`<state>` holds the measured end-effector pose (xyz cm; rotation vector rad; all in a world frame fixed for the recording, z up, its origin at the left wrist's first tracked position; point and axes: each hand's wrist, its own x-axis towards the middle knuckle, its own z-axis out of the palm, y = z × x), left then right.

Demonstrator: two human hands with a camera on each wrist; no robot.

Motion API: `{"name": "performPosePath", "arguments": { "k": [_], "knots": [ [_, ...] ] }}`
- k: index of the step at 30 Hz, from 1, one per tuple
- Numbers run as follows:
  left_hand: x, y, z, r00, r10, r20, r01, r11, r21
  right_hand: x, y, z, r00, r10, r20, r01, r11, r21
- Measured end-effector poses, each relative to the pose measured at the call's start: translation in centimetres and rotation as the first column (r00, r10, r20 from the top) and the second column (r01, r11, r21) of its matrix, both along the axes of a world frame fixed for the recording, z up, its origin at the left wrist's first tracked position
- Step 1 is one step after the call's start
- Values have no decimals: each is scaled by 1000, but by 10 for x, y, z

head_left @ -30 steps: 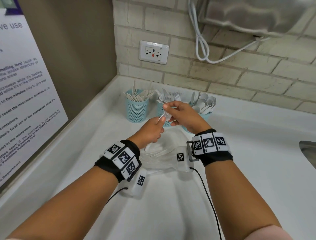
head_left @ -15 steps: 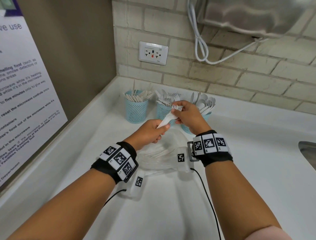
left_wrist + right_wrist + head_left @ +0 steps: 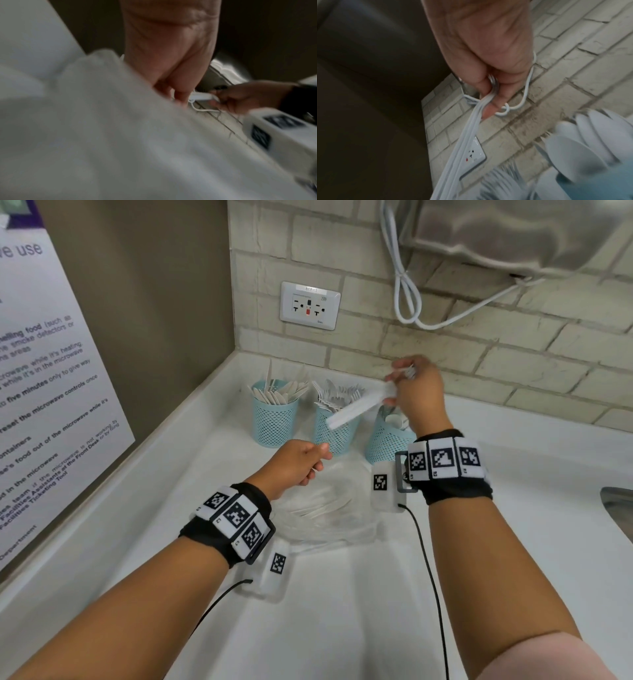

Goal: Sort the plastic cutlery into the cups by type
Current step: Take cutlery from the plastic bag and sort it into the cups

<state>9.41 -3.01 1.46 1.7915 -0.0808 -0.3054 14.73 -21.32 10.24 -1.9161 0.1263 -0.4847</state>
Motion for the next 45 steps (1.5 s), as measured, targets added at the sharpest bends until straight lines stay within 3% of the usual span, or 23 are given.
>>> {"name": "performPosePath", "arguments": {
  "k": [3,6,9,12,18,22,29,32,35,36,38,39,42,45],
  "knots": [
    [0,0,-2,988,-153,12,139,928,345,10,1,16,960,-118,254,91,989,113],
    [-8,-2,-1,929,-361,-80,314,655,687,22,11,9,930,-92,356,119,991,-54],
    [-14,-4,-5,881,-442,-169,400,505,765,33,22,-9,937,29,348,62,967,-249],
    [-17,-5,-9,872,-459,-173,398,457,795,44,28,-26,955,113,274,6,917,-399],
    [-17,-6,-8,844,-505,-184,396,353,848,54,39,-33,988,148,-32,-137,778,-613],
    [-15,-5,-9,833,-523,-181,394,330,858,50,47,-40,977,73,-199,-205,560,-803],
    [-12,0,-12,843,-505,-186,401,357,844,44,56,-28,894,34,-446,-420,410,-810],
    [-12,1,-13,851,-492,-182,404,394,825,28,58,-14,924,66,-376,-362,457,-812],
    [-13,-1,-14,854,-493,-168,393,397,829,7,56,-7,984,121,-134,-180,580,-794],
    [-14,-2,-15,851,-497,-169,391,388,835,-1,54,-4,982,162,-101,-181,619,-764],
    [-15,-5,-14,846,-504,-176,397,373,839,-20,52,2,949,235,-211,-315,649,-692],
    [-15,-6,-14,844,-506,-178,398,369,840,-30,52,4,907,247,-342,-420,595,-685],
    [-18,-9,-14,851,-497,-169,385,371,845,-52,51,3,739,138,-659,-666,295,-685],
    [-20,-11,-14,859,-482,-174,378,367,850,-57,45,-13,660,46,-749,-739,218,-638]
  ]
}}
